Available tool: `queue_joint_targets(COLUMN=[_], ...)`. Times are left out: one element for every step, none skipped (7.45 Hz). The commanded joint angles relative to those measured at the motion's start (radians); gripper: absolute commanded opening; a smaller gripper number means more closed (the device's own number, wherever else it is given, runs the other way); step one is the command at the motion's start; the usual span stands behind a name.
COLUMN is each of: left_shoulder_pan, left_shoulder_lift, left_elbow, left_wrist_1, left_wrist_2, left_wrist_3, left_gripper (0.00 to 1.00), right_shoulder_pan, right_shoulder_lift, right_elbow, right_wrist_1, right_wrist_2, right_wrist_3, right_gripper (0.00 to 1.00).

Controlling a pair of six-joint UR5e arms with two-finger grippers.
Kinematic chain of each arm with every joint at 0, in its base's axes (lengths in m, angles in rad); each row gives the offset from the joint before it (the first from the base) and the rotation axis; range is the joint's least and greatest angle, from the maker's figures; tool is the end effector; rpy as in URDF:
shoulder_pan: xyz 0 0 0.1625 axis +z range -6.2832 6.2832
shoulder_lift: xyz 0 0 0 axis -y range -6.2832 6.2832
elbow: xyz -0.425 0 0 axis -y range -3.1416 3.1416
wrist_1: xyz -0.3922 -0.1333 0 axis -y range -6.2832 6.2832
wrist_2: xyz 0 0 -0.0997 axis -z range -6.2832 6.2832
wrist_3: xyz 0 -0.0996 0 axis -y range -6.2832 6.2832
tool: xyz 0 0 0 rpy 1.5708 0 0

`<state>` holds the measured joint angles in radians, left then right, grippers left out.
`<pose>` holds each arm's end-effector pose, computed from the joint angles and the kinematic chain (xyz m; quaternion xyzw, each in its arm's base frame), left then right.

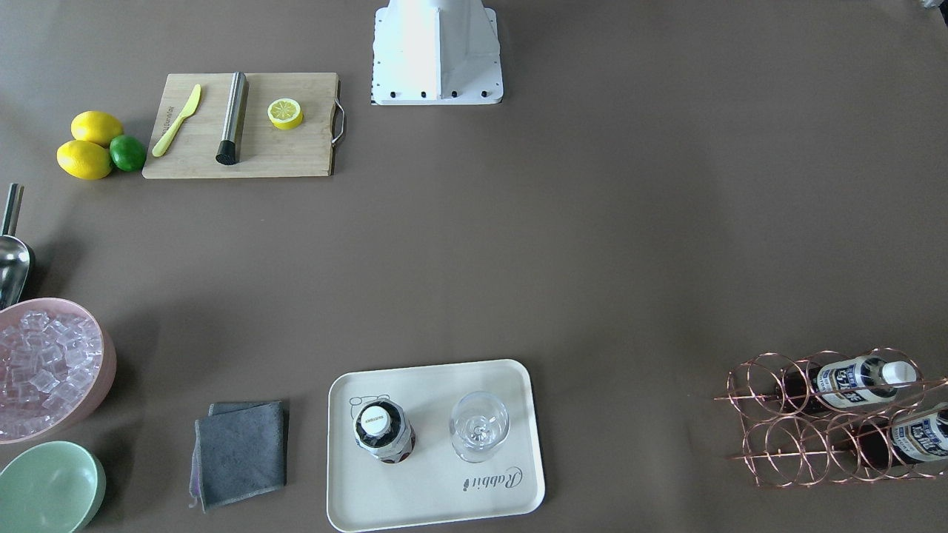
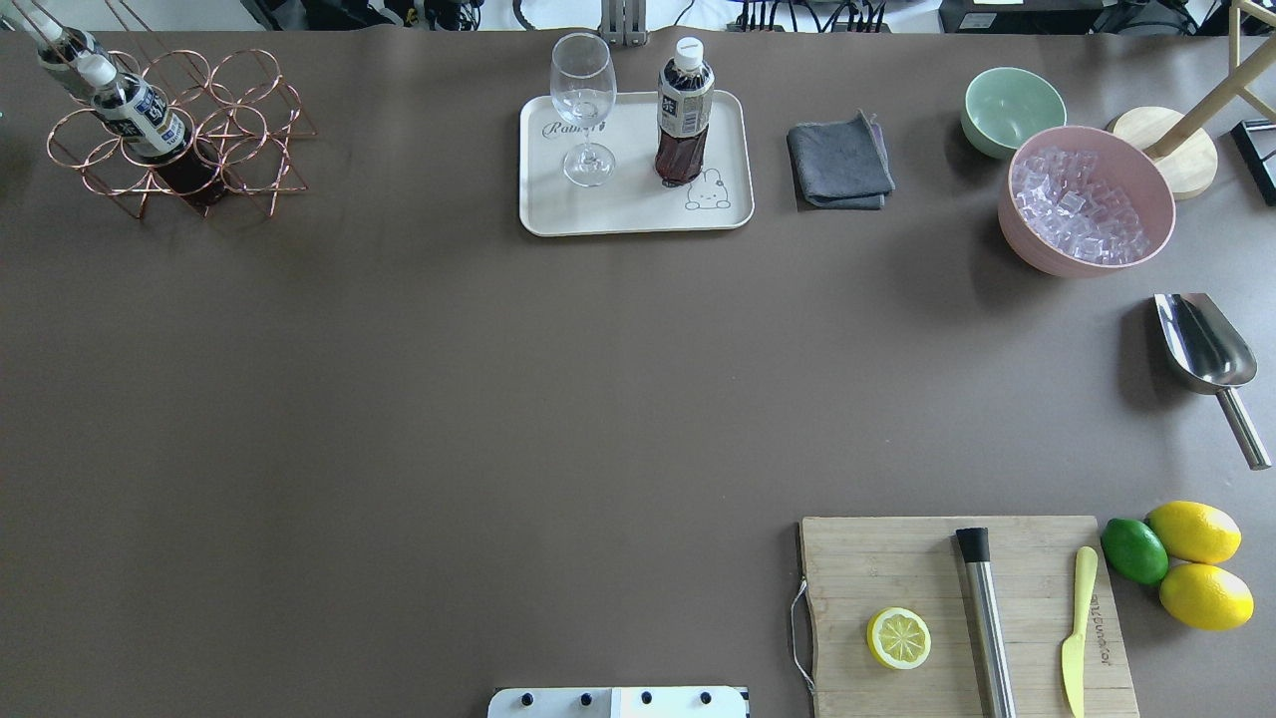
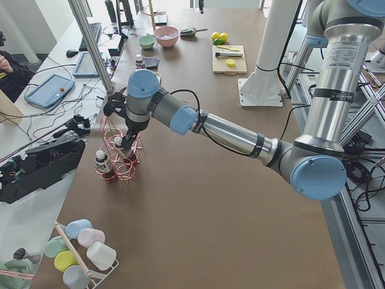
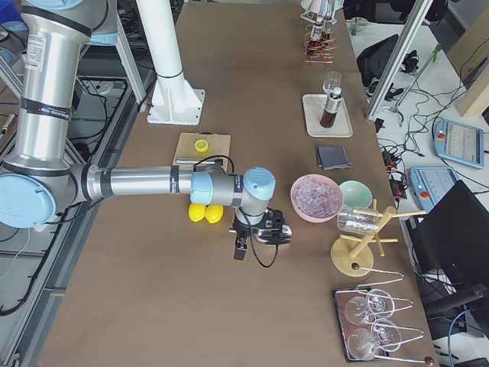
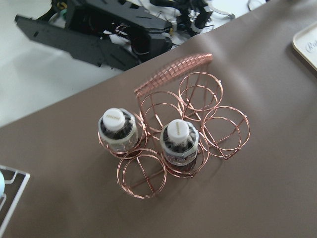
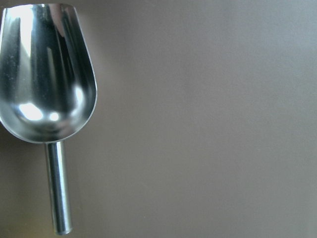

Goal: Take tea from basket to plate

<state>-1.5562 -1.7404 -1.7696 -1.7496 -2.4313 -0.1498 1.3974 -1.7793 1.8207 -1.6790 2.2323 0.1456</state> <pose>-0.0497 -0.5573 0.4437 0.2118 0.4204 0.0533 0.8807 0.0023 -0.4046 0.6471 -0.0827 -0.3154 -0.0023 0.9453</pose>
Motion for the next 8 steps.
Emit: queue_joint_targets(left_shoulder_pan=[-0.021,-0.021,-0.018,-0.012,-0.005,0.014,0.019,0.021], left_shoulder_lift=[0.138,0.172,0.189,0.196,0.211,0.214,0.220,0.223], left_elbow=[0.054,0.080,0.122,0.140,0.156,0.162,0.162,0.162], left_wrist_1=[-0.004,-0.002,0.002,0.004,0.004,0.005,0.005,0.005], left_wrist_2=[-0.011,-0.006,0.044,0.057,0.070,0.072,0.072,0.072], left_wrist_3=[-0.133,-0.131,-0.129,-0.131,-0.131,-0.131,-0.131,-0.131], left_gripper=[0.98,0.98,0.98,0.98,0.98,0.98,0.98,0.98], right_shoulder_pan=[0.052,0.054,0.098,0.112,0.124,0.127,0.130,0.132], right_shoulder_lift=[-0.012,0.001,-0.009,-0.006,-0.006,-0.003,-0.003,-0.003], right_elbow=[-0.029,-0.050,-0.052,-0.052,-0.049,-0.047,-0.047,-0.047], right_wrist_1=[0.004,0.004,0.004,0.004,0.004,0.005,0.004,0.004], right_wrist_2=[-0.001,0.007,0.009,0.009,0.009,0.007,0.007,0.009], right_wrist_3=[0.005,0.011,0.011,0.011,0.011,0.011,0.011,0.009], right_gripper=[1.00,1.00,1.00,1.00,1.00,1.00,1.00,1.00])
